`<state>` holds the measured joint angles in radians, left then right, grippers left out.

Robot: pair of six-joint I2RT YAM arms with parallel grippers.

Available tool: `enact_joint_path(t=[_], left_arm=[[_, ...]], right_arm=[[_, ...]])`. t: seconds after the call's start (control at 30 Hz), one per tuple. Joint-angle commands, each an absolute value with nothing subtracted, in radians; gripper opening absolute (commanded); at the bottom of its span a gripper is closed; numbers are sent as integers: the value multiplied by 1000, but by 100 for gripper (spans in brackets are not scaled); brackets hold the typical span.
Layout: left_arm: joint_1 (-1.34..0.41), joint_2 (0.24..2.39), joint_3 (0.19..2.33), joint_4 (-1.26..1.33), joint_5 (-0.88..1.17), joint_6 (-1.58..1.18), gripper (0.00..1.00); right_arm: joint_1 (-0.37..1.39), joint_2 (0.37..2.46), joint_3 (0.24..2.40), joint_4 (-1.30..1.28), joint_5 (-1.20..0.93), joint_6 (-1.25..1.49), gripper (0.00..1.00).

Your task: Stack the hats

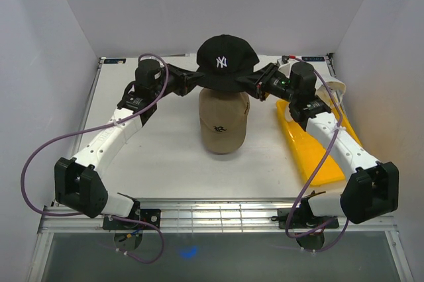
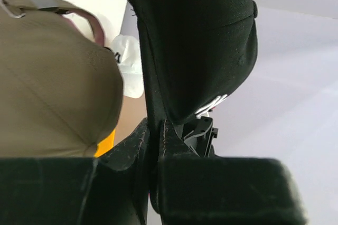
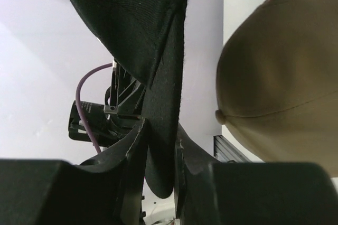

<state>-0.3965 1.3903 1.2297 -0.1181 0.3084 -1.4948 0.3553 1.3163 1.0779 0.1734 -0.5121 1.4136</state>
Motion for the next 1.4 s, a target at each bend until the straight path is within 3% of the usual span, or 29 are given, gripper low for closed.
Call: enact_joint_path(t=[0.0, 1.37], left_arm=[[-407, 1345, 1192, -94, 383, -1450, 0], [-391, 1172, 888, -18, 433, -1381, 0]], right_arm=[[373, 1313, 1091, 166, -580, 1275, 8], [426, 1233, 894, 71, -586, 999, 8]])
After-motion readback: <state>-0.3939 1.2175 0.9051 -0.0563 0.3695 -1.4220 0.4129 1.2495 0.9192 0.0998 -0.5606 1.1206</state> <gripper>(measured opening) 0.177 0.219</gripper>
